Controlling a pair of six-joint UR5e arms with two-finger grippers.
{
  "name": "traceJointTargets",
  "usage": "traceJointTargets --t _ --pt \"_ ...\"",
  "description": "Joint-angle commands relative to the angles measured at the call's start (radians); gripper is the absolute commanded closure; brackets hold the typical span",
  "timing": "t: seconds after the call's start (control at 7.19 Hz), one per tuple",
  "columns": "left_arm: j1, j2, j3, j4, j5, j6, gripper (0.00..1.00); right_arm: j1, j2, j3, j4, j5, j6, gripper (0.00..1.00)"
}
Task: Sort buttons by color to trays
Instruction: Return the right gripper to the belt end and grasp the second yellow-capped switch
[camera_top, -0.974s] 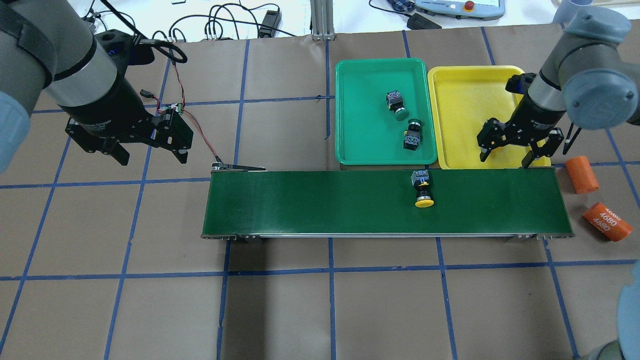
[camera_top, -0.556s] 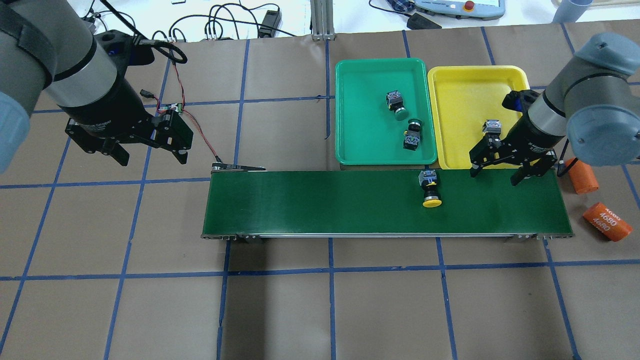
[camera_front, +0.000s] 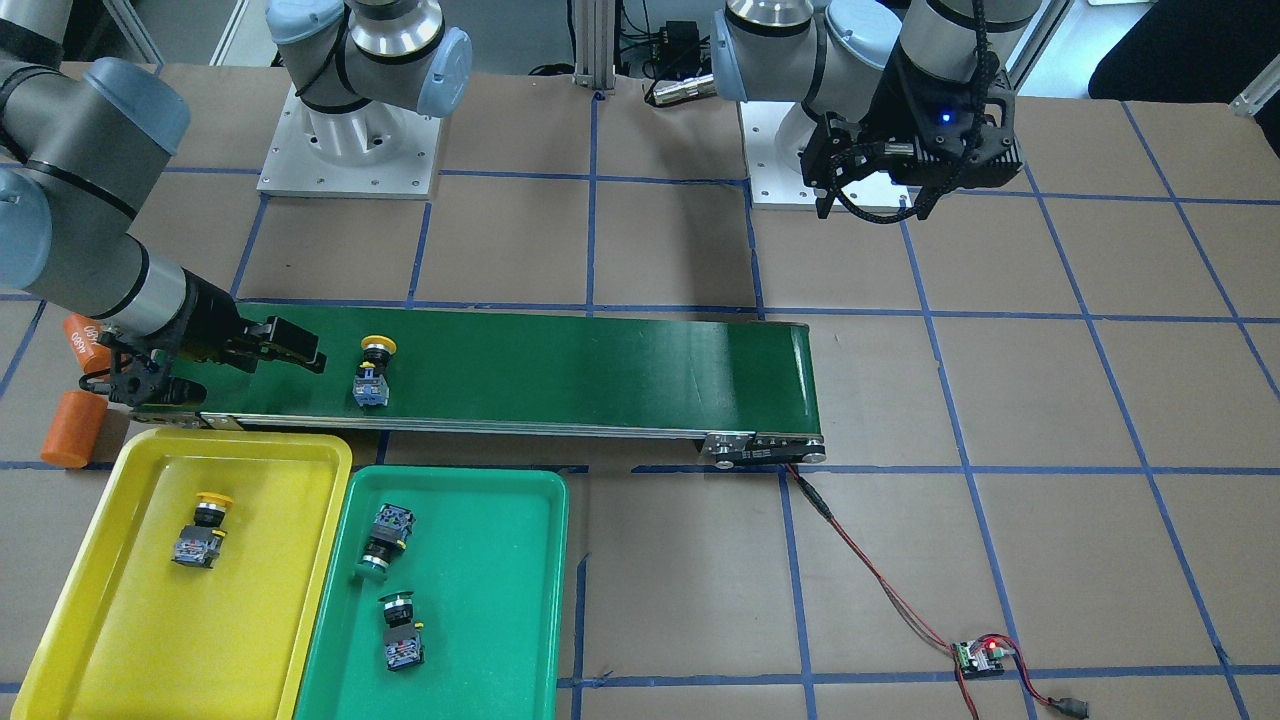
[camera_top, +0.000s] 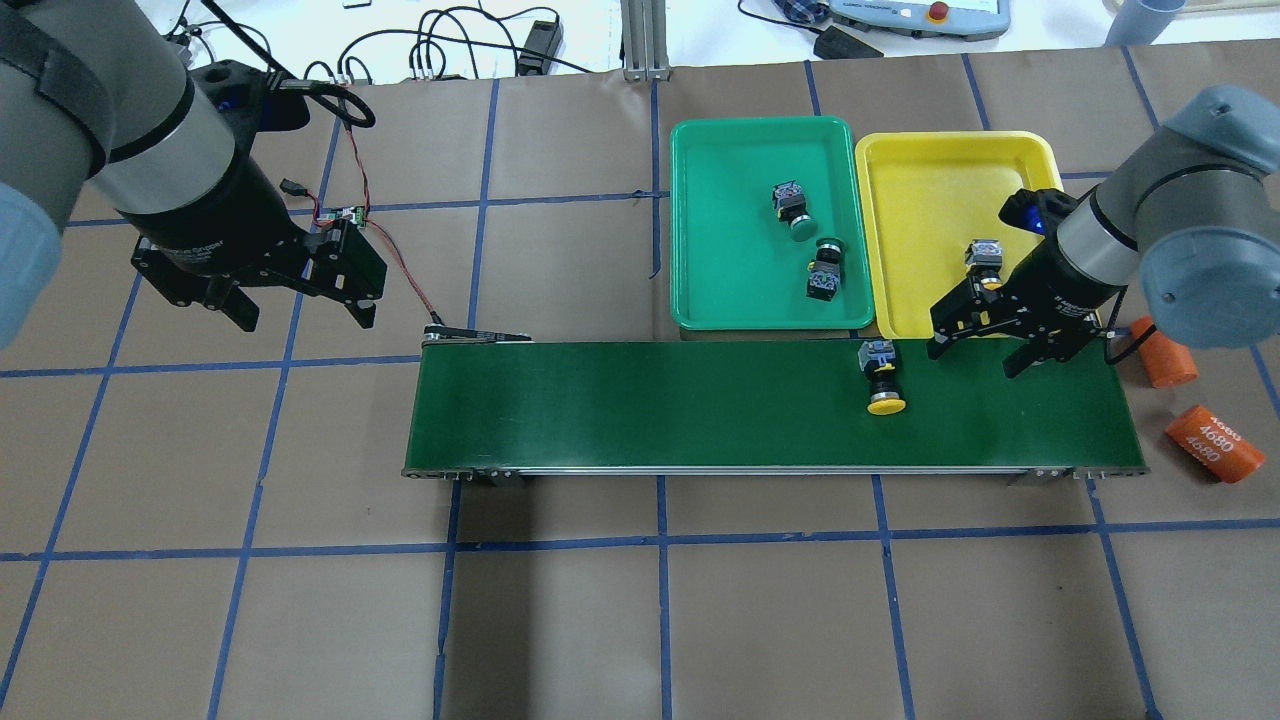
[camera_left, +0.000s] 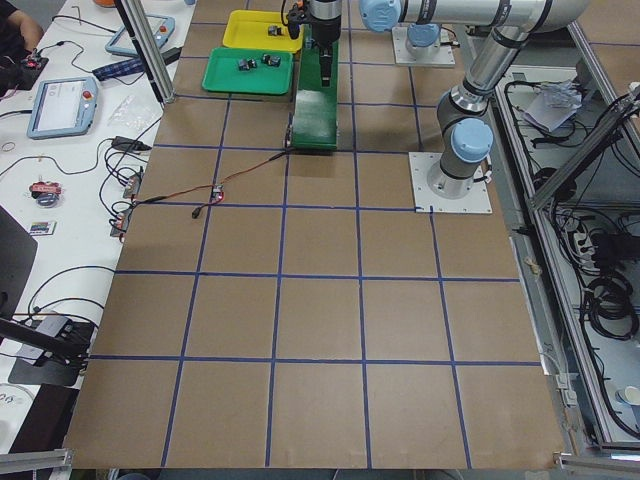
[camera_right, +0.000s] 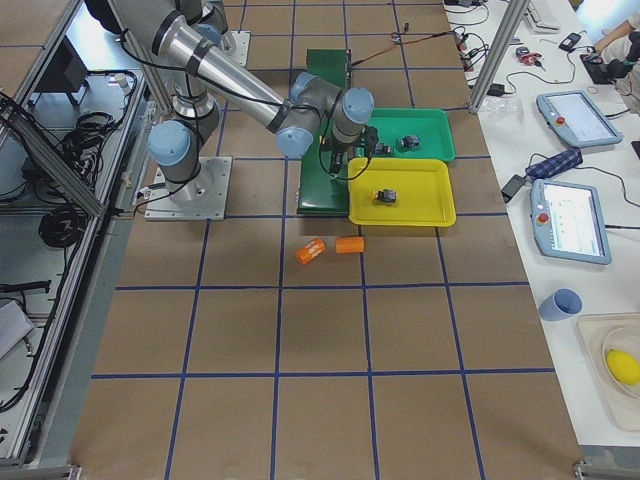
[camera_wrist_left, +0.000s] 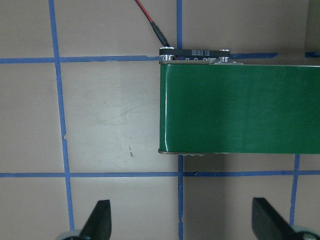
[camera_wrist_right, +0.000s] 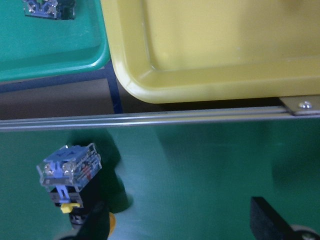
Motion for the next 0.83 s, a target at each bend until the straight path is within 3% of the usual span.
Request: traceJointTargets --t 0.0,0.7 --pt "0.005 -0.024 0.0 0.009 -0.005 0.004 0.0 -0.003 0.0 0.005 0.001 0.0 -0.002 0.0" --pt "0.003 -0.015 0.0 0.008 -0.005 0.004 0.0 -0.003 -0.002 0.014 0.0 0.002 -0.002 0.0"
